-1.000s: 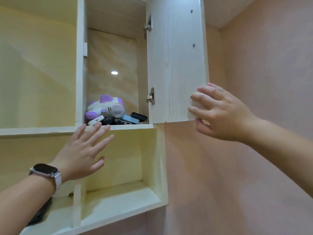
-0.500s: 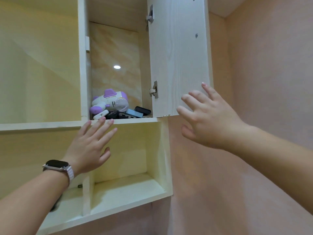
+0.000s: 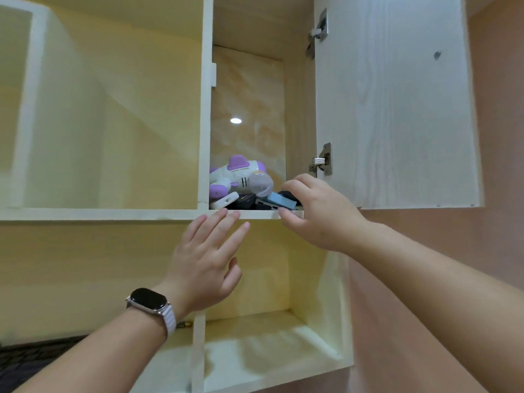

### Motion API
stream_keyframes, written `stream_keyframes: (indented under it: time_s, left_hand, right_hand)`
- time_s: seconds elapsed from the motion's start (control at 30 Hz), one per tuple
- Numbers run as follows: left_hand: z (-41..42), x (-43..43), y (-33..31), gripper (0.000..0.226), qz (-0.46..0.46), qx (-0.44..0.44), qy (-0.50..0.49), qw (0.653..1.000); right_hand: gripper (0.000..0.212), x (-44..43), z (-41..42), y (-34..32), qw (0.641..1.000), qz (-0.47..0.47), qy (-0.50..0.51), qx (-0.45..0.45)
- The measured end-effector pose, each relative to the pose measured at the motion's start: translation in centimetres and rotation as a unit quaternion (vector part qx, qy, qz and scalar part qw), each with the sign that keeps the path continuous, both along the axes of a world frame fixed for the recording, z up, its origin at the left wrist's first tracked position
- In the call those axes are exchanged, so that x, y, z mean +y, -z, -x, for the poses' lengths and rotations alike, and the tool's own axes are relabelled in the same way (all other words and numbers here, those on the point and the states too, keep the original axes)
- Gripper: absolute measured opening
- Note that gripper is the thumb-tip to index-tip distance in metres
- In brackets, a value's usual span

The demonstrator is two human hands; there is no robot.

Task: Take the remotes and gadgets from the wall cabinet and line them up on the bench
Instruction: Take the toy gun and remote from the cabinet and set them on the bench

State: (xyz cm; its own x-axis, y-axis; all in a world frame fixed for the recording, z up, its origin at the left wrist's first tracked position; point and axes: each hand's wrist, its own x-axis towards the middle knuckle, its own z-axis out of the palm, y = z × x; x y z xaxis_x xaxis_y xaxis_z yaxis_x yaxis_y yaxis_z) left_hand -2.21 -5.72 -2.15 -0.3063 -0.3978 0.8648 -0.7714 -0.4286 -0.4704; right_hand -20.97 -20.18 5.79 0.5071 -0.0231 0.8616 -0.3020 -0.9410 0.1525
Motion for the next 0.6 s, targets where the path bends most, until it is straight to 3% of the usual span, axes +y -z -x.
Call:
stream_keyframes:
  time_s: [0.4, 0.6]
  left_hand:
    - [0.8, 0.0, -3.4, 0.048, 0.061, -0.016, 0.008, 0.998]
    - [1.6, 0.2, -8.4, 0.037, 0.003, -0.002, -0.063, 0.998]
  right_hand:
    - [0.052, -1.2, -8.6, -4.8, 0.975, -0.213, -0.044, -0.051]
    - [0.051, -1.4, -9.7, -6.4, 0.955, -0.294, -0.039, 0.007]
